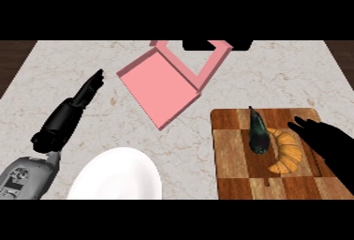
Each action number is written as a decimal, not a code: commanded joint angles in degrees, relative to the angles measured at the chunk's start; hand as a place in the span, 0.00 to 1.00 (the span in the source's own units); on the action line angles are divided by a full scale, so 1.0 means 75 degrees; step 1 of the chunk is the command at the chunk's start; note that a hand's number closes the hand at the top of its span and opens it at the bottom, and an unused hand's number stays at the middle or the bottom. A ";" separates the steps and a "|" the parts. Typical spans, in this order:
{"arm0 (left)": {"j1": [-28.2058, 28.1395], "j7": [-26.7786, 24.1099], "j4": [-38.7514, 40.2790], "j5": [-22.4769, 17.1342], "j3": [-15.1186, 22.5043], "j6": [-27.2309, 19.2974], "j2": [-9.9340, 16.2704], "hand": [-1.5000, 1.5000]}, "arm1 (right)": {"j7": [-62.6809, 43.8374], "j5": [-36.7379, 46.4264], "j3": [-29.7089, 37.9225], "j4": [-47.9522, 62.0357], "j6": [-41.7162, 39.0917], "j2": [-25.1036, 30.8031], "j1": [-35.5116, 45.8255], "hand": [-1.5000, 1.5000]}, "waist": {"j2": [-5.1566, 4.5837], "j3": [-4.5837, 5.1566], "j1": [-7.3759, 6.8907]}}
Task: Pick the croissant from the cutting board and place it in the cardboard box
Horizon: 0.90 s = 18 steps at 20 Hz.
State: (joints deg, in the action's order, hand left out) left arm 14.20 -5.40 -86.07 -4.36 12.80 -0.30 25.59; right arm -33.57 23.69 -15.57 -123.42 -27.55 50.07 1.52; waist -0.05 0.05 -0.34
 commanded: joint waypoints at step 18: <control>-0.0525 0.0193 -0.0506 0.0787 -0.0877 0.0777 -0.0673 0.50 | 0.0182 0.3018 -0.0529 0.2071 -0.0721 -0.2272 0.0849 0.00 | 0.0012 -0.0007 0.0017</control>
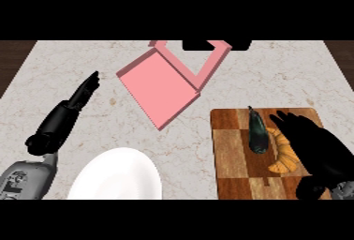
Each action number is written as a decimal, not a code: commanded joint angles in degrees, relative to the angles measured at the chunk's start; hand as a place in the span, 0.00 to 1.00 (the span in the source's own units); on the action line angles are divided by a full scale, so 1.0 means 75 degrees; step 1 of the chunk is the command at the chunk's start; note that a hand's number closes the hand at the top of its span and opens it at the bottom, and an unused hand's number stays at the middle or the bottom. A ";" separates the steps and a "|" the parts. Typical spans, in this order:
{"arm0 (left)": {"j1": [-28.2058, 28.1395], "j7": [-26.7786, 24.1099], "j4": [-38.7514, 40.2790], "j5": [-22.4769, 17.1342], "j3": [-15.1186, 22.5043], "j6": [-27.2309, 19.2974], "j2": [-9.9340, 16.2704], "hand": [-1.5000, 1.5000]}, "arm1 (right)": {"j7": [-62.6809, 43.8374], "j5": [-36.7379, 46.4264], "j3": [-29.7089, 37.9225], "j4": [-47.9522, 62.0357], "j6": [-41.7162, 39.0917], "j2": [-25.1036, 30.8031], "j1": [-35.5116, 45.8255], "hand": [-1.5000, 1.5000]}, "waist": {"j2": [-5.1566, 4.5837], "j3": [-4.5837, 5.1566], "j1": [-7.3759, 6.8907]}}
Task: Pick the croissant from the cutting board and place it in the cardboard box
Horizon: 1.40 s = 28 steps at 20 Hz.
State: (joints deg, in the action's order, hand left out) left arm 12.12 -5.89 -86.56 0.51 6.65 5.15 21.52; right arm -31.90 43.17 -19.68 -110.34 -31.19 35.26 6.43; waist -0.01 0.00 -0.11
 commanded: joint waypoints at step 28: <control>-0.0145 0.0291 -0.0556 0.0551 -0.1147 0.1262 -0.0674 0.50 | 0.2465 0.2419 0.1043 0.3234 0.0875 -0.1562 0.0108 0.00 | 0.0000 0.0000 0.0002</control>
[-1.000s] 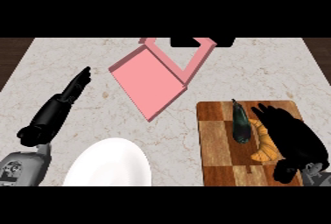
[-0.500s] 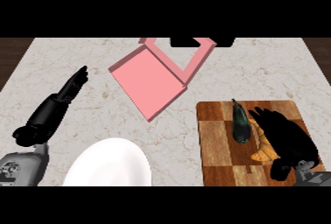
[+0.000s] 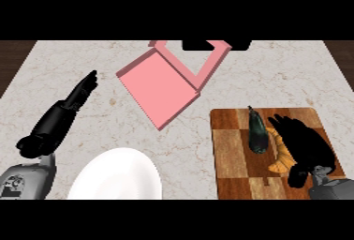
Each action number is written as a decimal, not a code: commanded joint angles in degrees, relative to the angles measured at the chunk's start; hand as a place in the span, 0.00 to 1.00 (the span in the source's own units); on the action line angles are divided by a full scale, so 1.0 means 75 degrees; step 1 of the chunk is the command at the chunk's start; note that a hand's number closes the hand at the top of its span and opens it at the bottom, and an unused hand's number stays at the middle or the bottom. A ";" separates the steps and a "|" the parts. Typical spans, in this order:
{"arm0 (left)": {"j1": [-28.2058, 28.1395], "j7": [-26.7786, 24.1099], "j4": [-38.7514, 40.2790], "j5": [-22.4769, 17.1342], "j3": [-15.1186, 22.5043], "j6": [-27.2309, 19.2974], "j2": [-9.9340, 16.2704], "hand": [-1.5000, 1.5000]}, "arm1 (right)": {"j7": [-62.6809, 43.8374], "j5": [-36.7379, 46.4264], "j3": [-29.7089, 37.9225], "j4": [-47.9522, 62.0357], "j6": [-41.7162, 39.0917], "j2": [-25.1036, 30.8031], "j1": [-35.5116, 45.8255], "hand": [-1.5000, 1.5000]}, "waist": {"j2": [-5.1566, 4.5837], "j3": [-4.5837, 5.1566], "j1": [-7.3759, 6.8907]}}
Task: Pick the croissant from the cutting board and place it in the cardboard box
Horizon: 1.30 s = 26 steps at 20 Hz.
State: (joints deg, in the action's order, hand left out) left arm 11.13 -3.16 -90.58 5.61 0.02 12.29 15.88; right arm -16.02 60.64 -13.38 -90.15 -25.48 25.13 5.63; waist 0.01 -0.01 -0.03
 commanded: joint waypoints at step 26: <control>0.1050 -0.0130 0.0429 0.0366 0.0710 0.0538 -0.0653 0.50 | -0.1579 0.1053 -0.2500 0.1780 0.1893 -0.3336 0.4199 1.00 | -0.0342 0.0008 -0.1816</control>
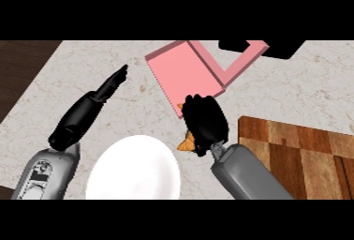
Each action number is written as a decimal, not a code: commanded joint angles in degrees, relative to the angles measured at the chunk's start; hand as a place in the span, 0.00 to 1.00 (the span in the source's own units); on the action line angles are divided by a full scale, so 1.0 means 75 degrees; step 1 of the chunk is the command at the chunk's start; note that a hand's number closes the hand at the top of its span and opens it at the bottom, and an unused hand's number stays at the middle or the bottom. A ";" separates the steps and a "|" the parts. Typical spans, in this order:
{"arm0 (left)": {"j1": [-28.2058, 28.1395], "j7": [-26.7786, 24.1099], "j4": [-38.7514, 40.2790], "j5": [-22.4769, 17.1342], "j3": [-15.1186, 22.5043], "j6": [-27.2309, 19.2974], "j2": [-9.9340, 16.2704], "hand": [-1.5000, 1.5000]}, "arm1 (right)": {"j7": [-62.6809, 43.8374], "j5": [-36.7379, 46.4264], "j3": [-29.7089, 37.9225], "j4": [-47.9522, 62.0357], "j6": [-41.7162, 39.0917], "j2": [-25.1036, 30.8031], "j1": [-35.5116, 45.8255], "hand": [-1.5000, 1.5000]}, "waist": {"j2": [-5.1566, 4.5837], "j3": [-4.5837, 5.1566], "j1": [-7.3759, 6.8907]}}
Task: Pick the croissant from the cutting board and place it in the cardboard box
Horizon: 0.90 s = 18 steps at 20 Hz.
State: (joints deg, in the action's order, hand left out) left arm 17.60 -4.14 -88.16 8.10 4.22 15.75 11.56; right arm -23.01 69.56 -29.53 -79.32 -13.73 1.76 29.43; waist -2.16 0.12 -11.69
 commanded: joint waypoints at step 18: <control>0.0601 0.0208 0.0535 0.0183 0.0191 -0.0097 -0.0296 0.50 | -0.5467 -0.0516 -0.0009 0.2206 0.3011 -0.0234 0.5148 1.00 | 0.0037 0.0024 -0.0008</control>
State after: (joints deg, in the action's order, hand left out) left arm 21.65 -3.14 -84.97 9.19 5.98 15.61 9.56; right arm -56.14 65.92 -30.83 -66.83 3.78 0.10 62.87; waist -1.81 0.29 -12.86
